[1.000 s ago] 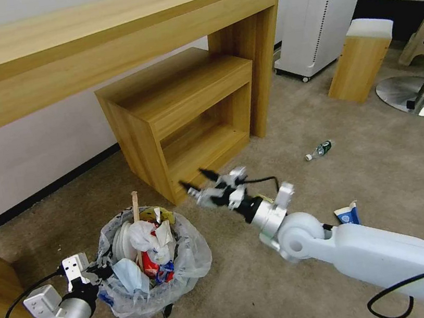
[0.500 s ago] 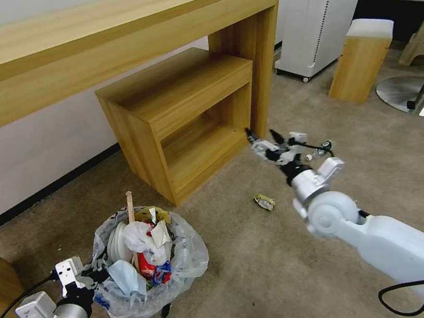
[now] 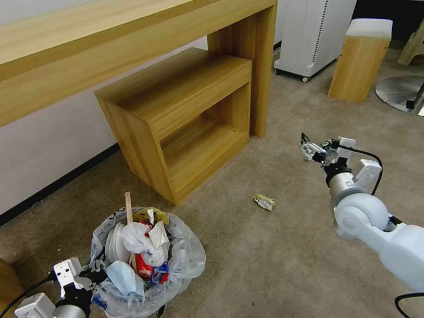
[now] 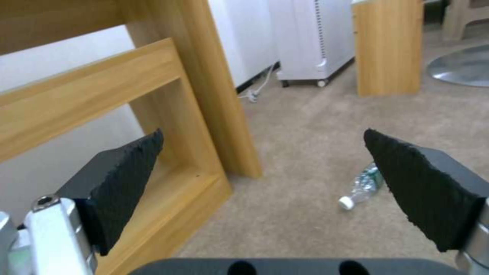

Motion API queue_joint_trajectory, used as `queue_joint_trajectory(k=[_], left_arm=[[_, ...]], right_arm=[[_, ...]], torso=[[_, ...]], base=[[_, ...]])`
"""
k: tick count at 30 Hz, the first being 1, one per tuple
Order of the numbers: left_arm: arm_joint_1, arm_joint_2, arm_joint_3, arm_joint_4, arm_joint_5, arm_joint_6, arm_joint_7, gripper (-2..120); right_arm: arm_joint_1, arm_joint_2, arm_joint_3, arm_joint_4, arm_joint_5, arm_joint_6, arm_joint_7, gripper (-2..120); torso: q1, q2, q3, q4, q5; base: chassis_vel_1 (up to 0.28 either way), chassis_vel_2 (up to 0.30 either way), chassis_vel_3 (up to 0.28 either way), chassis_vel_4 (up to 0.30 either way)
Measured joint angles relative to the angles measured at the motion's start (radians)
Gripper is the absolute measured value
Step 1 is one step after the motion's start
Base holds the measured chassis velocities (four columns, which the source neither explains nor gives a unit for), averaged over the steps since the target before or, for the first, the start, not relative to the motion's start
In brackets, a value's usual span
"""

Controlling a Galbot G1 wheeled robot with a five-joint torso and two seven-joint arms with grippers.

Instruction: Pick up the trash bin and place the garbage on the floor into it.

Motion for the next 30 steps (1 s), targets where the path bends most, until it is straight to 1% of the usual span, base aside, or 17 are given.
queue_joint_trajectory(k=[10,16,30], left_arm=[[0.0,-0.008,0.001,0.0,0.002,-0.003,0.001,1],[-0.002,-0.01,0.0,0.001,0.001,-0.004,0.001,1],[0.003,-0.001,-0.008,0.005,-0.004,-0.01,0.001,1]], right_arm=[[-0.019,0.012,0.018,-0.017,-0.055,0.02,-0.027,100],[-0.023,0.018,0.02,-0.019,-0.071,0.031,-0.038,100],[-0.022,0.026,0.016,-0.026,-0.08,0.043,-0.054,100]], torso=[[0.0,0.0,0.0,-0.0002,-0.0001],[0.0,0.0,0.0,-0.0003,-0.0002],[0.0,0.0,0.0,-0.0002,-0.0002]], base=[[-0.019,-0.016,-0.016,-0.014],[-0.051,-0.052,-0.061,-0.058],[-0.005,-0.007,-0.008,-0.011]])
